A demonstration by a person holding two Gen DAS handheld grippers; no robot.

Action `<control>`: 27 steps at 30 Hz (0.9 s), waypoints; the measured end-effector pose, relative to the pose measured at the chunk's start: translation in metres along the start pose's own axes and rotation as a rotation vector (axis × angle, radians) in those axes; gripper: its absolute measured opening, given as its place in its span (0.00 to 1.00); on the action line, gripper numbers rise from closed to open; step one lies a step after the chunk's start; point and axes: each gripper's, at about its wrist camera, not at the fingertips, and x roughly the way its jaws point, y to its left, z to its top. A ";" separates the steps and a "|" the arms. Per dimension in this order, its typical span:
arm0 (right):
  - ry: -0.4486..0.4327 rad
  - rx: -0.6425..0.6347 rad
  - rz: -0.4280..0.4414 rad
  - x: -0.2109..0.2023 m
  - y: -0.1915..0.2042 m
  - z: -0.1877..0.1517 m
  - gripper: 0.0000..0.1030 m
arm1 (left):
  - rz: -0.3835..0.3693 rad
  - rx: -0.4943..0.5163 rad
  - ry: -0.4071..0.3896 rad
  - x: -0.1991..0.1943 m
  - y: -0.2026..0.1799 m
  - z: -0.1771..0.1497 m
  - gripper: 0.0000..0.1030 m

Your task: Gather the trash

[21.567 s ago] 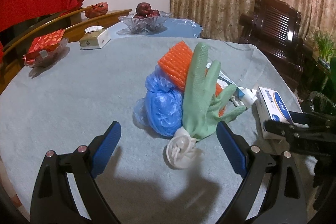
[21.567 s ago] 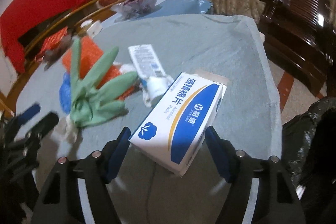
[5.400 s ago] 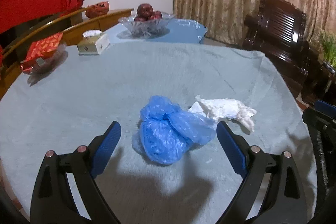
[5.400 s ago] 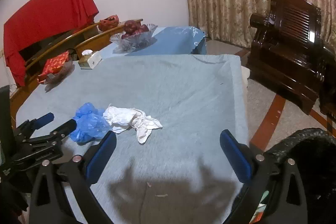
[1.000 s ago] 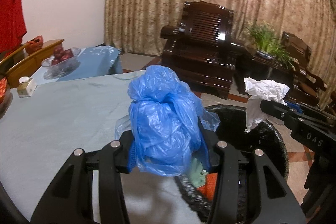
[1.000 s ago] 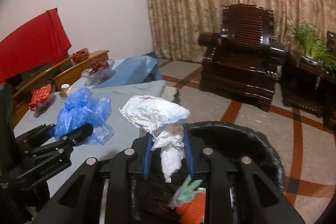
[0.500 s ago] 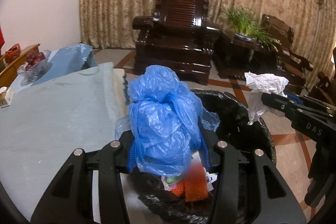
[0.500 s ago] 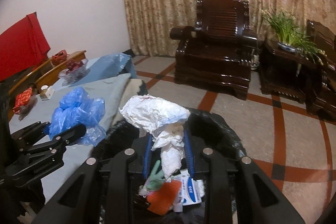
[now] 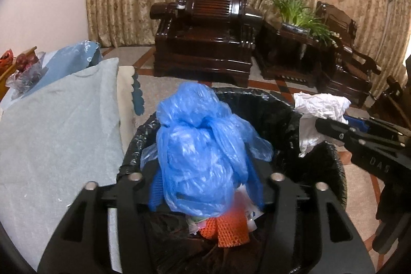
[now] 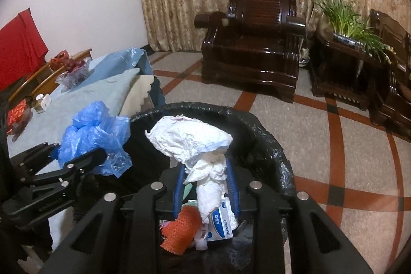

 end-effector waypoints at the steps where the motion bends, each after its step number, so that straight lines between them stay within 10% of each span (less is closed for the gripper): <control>1: 0.008 -0.002 0.000 0.003 0.000 0.000 0.37 | -0.006 -0.003 -0.004 -0.001 0.000 0.001 0.61; 12: 0.000 0.005 -0.001 -0.002 -0.002 -0.004 0.92 | 0.005 -0.033 -0.036 -0.020 0.017 0.007 0.79; 27: -0.071 -0.001 0.079 -0.049 0.031 0.017 0.94 | 0.075 -0.078 -0.077 -0.084 0.050 0.011 0.90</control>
